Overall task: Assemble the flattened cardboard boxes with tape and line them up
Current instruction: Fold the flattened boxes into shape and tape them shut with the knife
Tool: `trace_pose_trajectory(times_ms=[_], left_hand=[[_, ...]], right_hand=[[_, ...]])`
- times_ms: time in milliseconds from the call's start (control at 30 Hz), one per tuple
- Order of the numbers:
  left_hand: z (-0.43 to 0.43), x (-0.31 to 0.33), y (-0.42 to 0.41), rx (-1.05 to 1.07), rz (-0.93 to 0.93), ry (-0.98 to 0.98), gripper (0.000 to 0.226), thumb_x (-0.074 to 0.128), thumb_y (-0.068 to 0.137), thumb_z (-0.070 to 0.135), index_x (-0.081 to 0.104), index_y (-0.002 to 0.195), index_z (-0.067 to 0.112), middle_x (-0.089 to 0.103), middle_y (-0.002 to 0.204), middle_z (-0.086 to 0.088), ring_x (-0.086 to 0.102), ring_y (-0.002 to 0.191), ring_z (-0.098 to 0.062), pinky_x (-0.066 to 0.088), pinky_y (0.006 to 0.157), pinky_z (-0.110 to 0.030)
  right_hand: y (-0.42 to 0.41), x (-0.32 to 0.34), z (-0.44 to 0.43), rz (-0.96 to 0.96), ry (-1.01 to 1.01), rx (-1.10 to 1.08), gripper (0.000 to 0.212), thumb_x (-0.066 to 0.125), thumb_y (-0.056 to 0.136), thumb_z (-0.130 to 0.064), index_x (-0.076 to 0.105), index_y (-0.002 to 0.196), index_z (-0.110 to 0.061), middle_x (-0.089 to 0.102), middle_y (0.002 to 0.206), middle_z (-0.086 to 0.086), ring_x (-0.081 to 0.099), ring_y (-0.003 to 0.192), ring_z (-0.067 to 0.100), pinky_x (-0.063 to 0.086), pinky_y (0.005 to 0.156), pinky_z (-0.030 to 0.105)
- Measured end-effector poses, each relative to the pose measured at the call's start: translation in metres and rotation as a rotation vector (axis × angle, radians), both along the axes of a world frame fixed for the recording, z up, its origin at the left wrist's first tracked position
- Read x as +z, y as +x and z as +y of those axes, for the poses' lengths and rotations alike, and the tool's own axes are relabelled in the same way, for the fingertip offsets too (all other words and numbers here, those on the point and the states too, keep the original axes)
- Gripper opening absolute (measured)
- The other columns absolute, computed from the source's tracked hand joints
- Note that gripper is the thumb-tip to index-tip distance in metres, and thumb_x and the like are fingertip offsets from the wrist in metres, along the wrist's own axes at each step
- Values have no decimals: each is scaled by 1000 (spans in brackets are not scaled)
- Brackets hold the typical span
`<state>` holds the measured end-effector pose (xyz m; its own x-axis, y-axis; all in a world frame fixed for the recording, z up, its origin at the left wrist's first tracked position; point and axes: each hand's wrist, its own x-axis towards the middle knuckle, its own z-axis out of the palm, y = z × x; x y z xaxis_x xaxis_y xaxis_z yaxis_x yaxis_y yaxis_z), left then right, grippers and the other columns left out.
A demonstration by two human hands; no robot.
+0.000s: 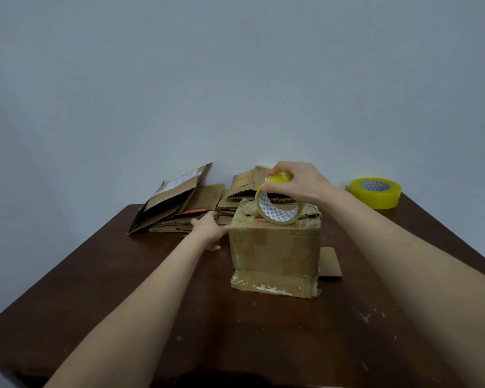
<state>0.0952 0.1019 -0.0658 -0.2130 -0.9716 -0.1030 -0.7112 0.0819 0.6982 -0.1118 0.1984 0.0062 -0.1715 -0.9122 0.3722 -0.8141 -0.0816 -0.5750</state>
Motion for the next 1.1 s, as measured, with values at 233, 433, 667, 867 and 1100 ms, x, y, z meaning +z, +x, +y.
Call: trace_pose_trajectory(times_ms=[233,433,667,867,1100], left_hand=[[55,31,-21,-444,6,-510,46,53,88,42,55,130,23,61,128,1,56,115,-18,45,98,-35],[54,12,-30,-513,-411,-587,65,54,89,50,33,139,15,42,142,-4,47,123,-23,46,92,-40],[59,5,-29,-552,-532,-696,75,45,95,50,13,152,15,12,160,-3,17,145,-19,22,114,-31],[63,8,-29,-572,-520,-694,74,46,95,49,13,153,18,13,160,1,19,145,-16,21,114,-30],[62,14,-32,-586,-601,-642,79,51,89,58,20,151,21,18,159,2,23,143,-16,30,113,-35]], right_hand=[[-4,-4,7,-113,-18,-9,53,69,81,-51,59,126,-27,58,129,-4,51,118,16,40,90,26],[-9,-12,19,-486,14,-18,45,81,74,-35,62,109,-14,61,87,-4,56,76,9,38,60,20],[-12,-2,22,-277,-26,-33,52,81,73,-37,66,119,-19,64,114,-3,57,105,14,42,83,24],[-34,13,34,-66,75,-51,56,81,71,-41,67,121,-20,63,124,-1,55,115,15,40,90,24],[-39,29,40,49,205,-28,60,77,75,-45,62,128,-22,58,129,-4,49,117,13,38,92,26]])
